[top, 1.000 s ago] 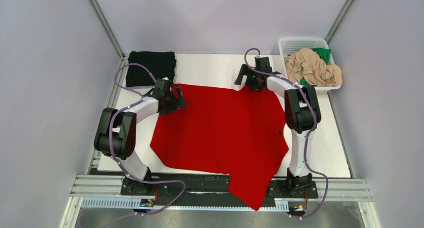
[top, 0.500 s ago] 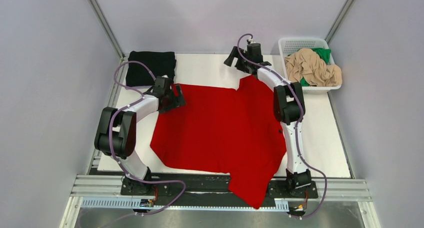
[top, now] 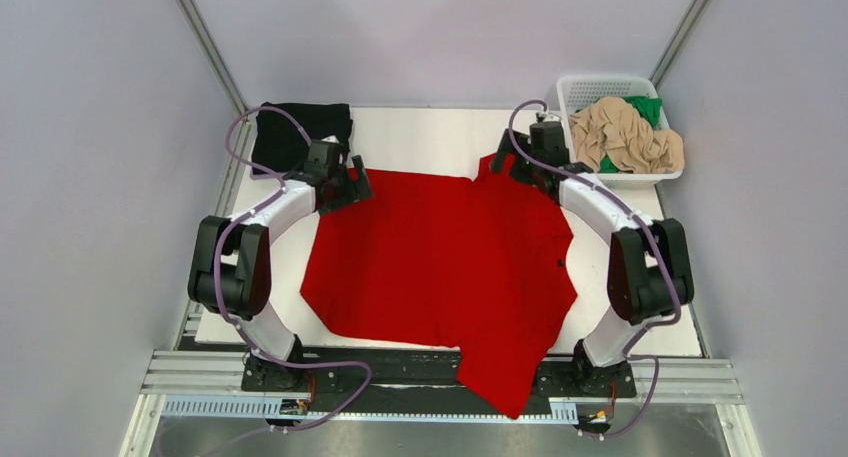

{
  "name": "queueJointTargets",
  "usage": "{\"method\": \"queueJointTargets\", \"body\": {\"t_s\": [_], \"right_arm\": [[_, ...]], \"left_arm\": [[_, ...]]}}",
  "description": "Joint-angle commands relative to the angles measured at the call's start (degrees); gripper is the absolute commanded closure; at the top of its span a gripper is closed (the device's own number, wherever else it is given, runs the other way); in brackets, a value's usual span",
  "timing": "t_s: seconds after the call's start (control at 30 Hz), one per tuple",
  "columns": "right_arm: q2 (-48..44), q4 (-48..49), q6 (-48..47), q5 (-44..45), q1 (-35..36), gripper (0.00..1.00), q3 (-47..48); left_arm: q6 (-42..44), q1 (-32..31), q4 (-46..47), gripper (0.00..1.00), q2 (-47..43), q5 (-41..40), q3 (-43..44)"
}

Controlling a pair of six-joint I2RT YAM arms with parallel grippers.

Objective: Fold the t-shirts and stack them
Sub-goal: Flatten out the tshirt

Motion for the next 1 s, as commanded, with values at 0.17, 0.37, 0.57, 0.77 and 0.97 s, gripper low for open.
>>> {"method": "queueJointTargets", "body": {"t_s": [0.17,0.37,0.57,0.77,0.97], "right_arm": [[-3.19,-8.75,1.62,3.21,-4.34,0.00,-11.02],[7.70,-9.42,-1.48,-1.01,-7.38,0.00,-2.51],[17.99,-13.11,-3.64,-0.44,-8.26,0.00,7.96],[27.00,-15.98,-2.48,-2.98,-11.18,0.00,20.31],[31.80,-17.88,-3.05,-3.13,-11.95,0.00,29.71]], "left_arm": [[-0.13,0.24,0.93,0.00,7.92,1.50,6.97],[-1.35,2.22,0.14,0.00,14.61,2.14,10.98],[-1.78,4.29,-0.41,0.00,18.98,1.80,13.90],[-2.31,5.35,-1.23,0.00,23.90,1.85,20.20],[-0.87,5.50,-5.26,0.00,26.63,1.91,27.55]]}}
